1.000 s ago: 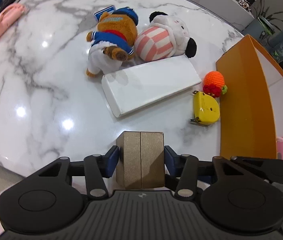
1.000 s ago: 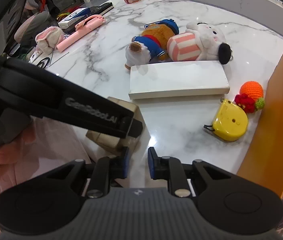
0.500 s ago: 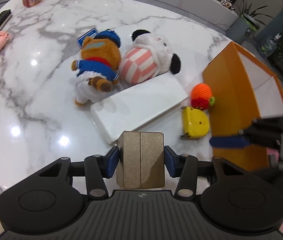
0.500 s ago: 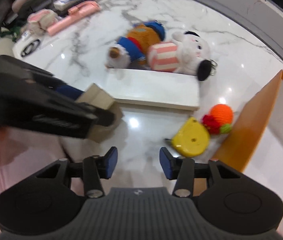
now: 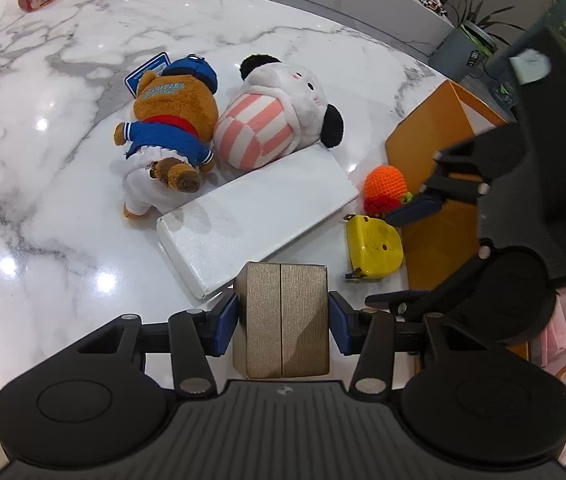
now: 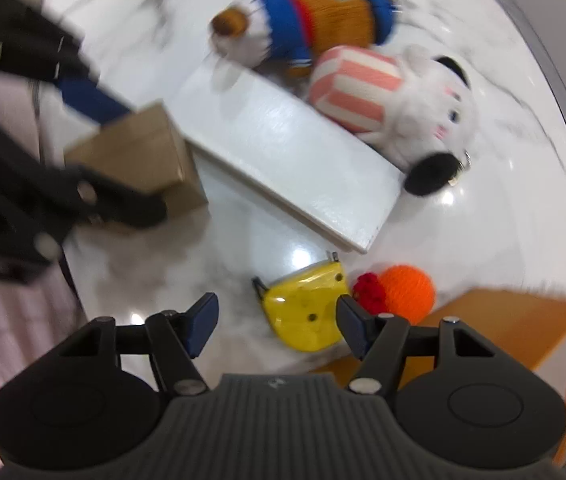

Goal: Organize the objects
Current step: 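Grasp the yellow tape measure with the right tool while the left tool lifts the brown box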

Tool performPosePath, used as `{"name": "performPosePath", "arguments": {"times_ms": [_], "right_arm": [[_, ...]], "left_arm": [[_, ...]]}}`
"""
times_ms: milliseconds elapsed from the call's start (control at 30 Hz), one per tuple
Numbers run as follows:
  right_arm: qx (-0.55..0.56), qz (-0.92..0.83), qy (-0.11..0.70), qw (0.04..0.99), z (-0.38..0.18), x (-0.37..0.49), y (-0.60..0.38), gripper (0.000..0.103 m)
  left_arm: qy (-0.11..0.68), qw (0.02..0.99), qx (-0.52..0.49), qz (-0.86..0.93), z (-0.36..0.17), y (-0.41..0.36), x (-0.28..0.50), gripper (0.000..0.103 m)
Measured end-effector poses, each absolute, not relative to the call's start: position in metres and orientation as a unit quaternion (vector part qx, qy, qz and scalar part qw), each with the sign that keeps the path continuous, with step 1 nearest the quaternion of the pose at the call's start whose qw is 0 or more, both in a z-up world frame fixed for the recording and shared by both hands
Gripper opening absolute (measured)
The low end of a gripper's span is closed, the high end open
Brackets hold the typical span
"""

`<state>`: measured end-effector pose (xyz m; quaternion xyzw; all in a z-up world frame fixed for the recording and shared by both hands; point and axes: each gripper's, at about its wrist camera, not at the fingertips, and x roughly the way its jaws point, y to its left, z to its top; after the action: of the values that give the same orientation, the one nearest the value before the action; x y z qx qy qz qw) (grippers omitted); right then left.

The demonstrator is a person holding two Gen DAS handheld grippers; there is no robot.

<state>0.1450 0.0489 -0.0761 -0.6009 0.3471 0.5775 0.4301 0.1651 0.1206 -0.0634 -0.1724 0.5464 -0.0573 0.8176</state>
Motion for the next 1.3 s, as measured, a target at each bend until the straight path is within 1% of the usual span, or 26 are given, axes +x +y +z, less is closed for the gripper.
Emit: {"name": "performPosePath", "arguments": {"times_ms": [133,167,267,433,533,567,667,767,900,1067,1167,1300], "right_arm": [[-0.629,0.579,0.348,0.386,-0.087,0.149,0.054,0.067],[-0.631,0.580,0.348,0.379,-0.089,0.149,0.055,0.069],[-0.645,0.581,0.327,0.374,-0.093,0.149,0.056,0.068],[-0.660,0.575,0.322,0.362,-0.103,0.154,0.059,0.068],[-0.656,0.574,0.332,0.360,-0.107,0.158,0.059,0.065],[-0.653,0.575,0.333,0.363,-0.106,0.159,0.058,0.060],[-0.639,0.580,0.339,0.375,-0.102,0.160,0.054,0.059],[-0.631,0.587,0.325,0.388,-0.095,0.156,0.044,0.059],[-0.596,0.614,0.318,0.409,-0.068,0.151,0.027,0.059],[-0.559,0.636,0.293,0.444,-0.016,0.149,-0.004,0.059],[-0.552,0.634,0.275,0.467,0.020,0.151,-0.024,0.059],[-0.538,0.622,0.273,0.500,0.060,0.163,-0.058,0.059]], "left_arm": [[0.545,0.817,-0.174,-0.068,-0.065,0.121,0.167,0.055],[0.545,0.817,-0.174,-0.070,-0.065,0.121,0.168,0.055],[0.547,0.816,-0.170,-0.075,-0.067,0.120,0.170,0.055],[0.552,0.812,-0.172,-0.079,-0.071,0.119,0.174,0.055],[0.554,0.811,-0.169,-0.078,-0.071,0.120,0.174,0.055],[0.555,0.811,-0.169,-0.078,-0.071,0.120,0.174,0.055],[0.556,0.811,-0.166,-0.078,-0.070,0.119,0.173,0.055],[0.555,0.812,-0.163,-0.077,-0.066,0.117,0.170,0.055],[0.543,0.821,-0.155,-0.082,-0.051,0.113,0.162,0.055],[0.516,0.837,-0.150,-0.099,-0.019,0.101,0.152,0.055],[0.496,0.847,-0.146,-0.121,0.002,0.084,0.149,0.055],[0.469,0.856,-0.144,-0.163,0.030,0.054,0.148,0.055]]}}
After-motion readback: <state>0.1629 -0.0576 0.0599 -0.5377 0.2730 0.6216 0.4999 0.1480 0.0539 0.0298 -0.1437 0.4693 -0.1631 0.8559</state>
